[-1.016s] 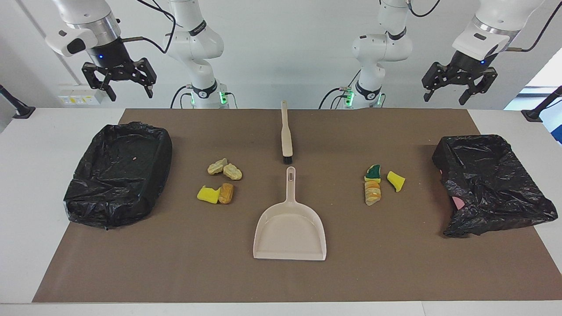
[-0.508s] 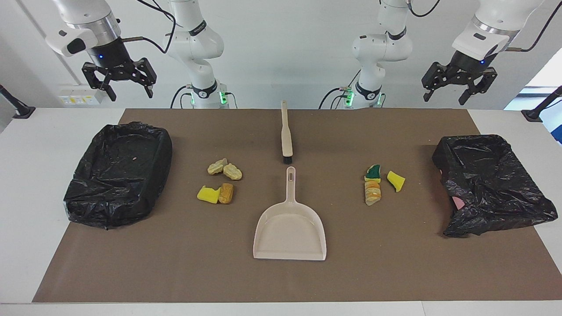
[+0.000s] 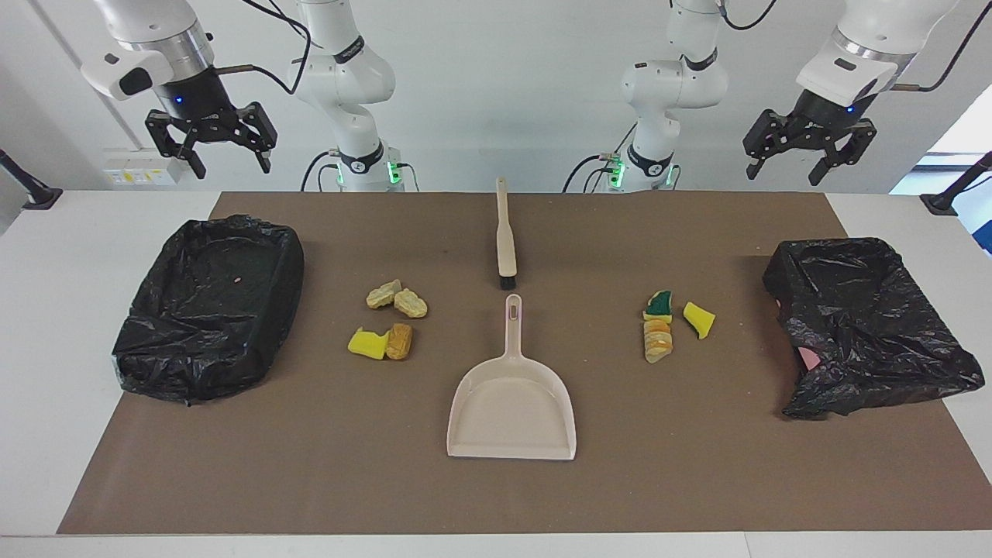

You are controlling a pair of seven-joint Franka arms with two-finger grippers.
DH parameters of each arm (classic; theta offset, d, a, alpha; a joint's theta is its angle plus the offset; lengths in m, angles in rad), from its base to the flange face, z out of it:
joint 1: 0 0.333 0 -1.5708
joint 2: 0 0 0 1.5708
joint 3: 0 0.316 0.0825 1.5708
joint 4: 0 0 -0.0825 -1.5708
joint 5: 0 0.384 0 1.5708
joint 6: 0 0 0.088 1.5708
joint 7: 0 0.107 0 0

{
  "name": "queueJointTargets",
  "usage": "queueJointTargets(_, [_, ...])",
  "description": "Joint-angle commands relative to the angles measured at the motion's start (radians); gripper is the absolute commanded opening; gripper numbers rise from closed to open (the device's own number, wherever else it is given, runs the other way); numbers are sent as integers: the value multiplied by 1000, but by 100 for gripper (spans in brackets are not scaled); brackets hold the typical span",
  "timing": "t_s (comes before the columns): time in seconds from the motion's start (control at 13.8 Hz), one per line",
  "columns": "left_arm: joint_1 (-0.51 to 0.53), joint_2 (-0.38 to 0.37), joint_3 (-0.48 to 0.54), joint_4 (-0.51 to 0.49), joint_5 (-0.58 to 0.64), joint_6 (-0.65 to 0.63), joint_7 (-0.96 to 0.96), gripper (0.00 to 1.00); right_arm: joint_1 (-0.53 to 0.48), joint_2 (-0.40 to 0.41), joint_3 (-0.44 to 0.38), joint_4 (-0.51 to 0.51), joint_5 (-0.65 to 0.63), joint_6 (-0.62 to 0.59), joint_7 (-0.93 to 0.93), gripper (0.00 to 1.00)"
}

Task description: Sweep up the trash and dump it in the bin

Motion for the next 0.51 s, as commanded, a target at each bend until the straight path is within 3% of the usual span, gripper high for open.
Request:
queueJointTargets(0.0, [3,-12,-4,-8,-6,1,0,100,-5,8,1,18,22,-9,-17,100])
queueJointTargets(0.44, [-2,-24,-32,-27,-11,-1,-3,100,-3,8,0,18,22,-9,-16,100])
